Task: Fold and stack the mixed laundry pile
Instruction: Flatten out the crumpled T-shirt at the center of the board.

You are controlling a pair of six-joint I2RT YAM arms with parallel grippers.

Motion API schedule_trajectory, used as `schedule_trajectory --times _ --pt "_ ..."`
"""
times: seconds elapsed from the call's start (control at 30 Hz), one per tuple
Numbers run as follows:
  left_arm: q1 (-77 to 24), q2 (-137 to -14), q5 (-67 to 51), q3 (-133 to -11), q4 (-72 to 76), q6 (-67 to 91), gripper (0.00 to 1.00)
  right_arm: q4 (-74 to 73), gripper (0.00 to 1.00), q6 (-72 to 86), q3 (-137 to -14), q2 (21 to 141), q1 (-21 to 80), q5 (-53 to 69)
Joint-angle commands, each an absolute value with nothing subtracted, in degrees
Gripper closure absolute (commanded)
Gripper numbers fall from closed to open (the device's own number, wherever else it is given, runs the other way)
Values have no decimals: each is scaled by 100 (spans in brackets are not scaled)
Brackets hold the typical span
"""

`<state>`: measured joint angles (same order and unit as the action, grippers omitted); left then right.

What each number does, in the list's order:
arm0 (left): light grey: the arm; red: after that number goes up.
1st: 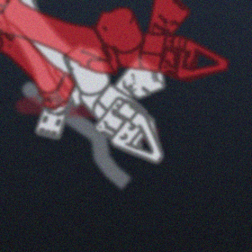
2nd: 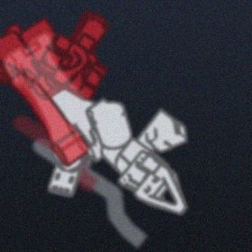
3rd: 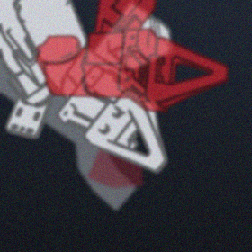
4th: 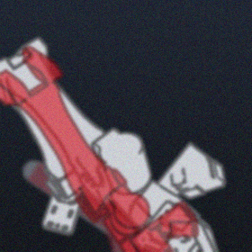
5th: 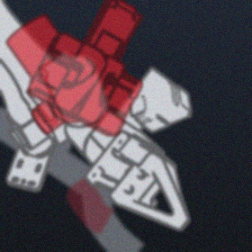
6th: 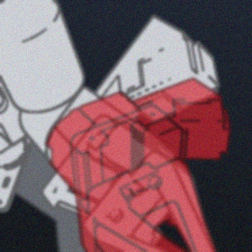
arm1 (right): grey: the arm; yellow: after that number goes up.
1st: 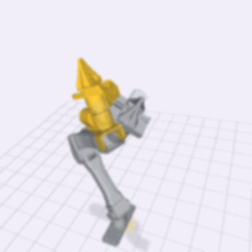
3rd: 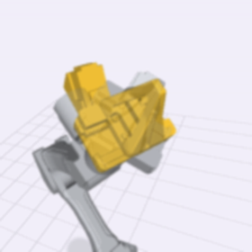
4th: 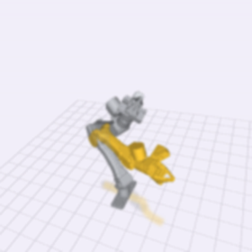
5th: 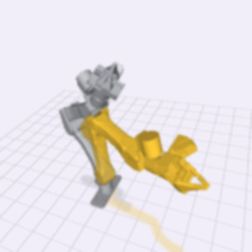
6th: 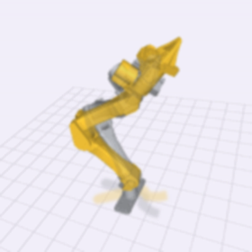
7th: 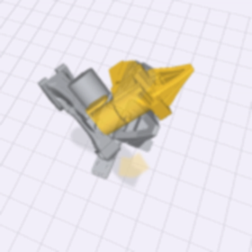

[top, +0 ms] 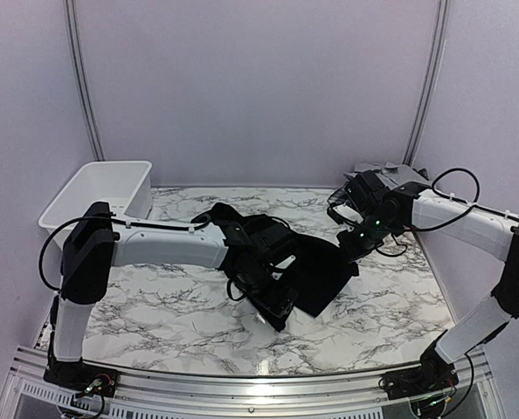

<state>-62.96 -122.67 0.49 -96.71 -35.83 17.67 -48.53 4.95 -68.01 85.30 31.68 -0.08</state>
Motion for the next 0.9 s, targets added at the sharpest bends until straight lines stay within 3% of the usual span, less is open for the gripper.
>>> schedule_trajectory --times 0.0,0.23,0.27,0.33,0.43,0.57,0.87 --pt "-6572 -12400 245 -9904 -3661 1389 1 -4912 100 569 -6742 8361 3155 26" --pt "-6898 -12821 902 -10166 -4280 1610 1 -4991 100 528 -6661 8226 3144 26" --pt "-6887 -12843 973 -10130 -4346 1694 5 -5000 100 516 -6634 8196 3146 26" --pt "-6826 -12831 1029 -9972 -4396 1908 24 -5016 100 484 -6568 8155 3146 -143" --pt "-6649 -12536 1155 -9639 -4343 2287 67 -5012 100 457 -6435 8094 3146 -276" --pt "-6562 -11828 1373 -9315 -4108 2464 100 -5001 100 521 -6366 8007 3138 -373" --pt "-5703 -9566 1445 -8568 -3364 3102 100 -5164 100 359 -6997 7831 3072 -1481"
